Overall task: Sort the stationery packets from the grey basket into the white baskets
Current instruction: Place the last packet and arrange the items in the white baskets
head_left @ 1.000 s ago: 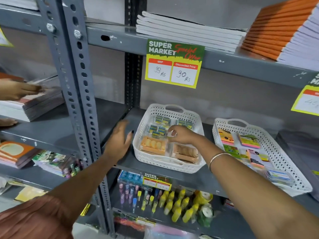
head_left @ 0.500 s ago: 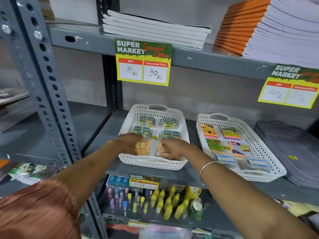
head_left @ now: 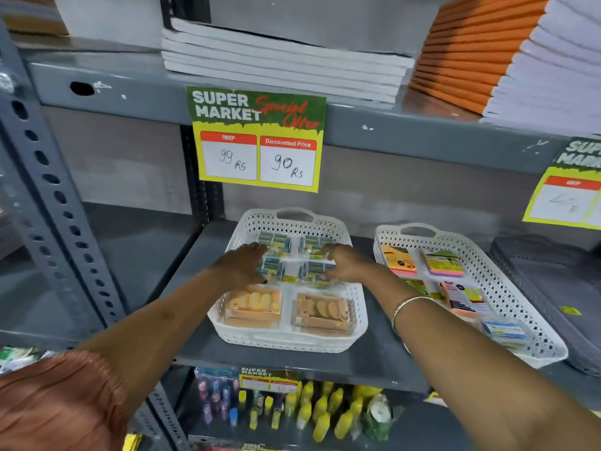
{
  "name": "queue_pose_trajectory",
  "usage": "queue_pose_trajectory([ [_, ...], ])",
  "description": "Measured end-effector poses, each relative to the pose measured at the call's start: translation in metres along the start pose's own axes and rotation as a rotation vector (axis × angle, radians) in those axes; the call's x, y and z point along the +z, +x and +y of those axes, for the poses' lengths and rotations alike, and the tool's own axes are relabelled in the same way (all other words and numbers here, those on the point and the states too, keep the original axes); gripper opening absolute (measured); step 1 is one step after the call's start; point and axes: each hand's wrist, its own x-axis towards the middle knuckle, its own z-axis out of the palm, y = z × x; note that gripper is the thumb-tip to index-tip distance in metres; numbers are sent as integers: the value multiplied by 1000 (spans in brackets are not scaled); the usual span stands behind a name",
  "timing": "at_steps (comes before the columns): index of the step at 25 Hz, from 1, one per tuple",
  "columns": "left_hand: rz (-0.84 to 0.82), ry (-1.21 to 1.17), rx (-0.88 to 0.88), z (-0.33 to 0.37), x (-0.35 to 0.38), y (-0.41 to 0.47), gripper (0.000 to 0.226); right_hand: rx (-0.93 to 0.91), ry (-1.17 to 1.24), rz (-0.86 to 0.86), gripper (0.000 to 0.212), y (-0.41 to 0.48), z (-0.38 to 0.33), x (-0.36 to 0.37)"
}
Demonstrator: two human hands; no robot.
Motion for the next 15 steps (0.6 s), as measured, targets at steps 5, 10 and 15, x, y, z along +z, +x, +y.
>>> queue_pose_trajectory([
  [5,-125,41,54,-13,21,39,74,5,-96,-171,94,39,11,27],
  [10,-167,-25,62,-18,26,55,86,9,-116,-178,92,53,12,39],
  [15,-176,-52,62,-21,27,59,88,11,-118,-163,91,50,9,38],
])
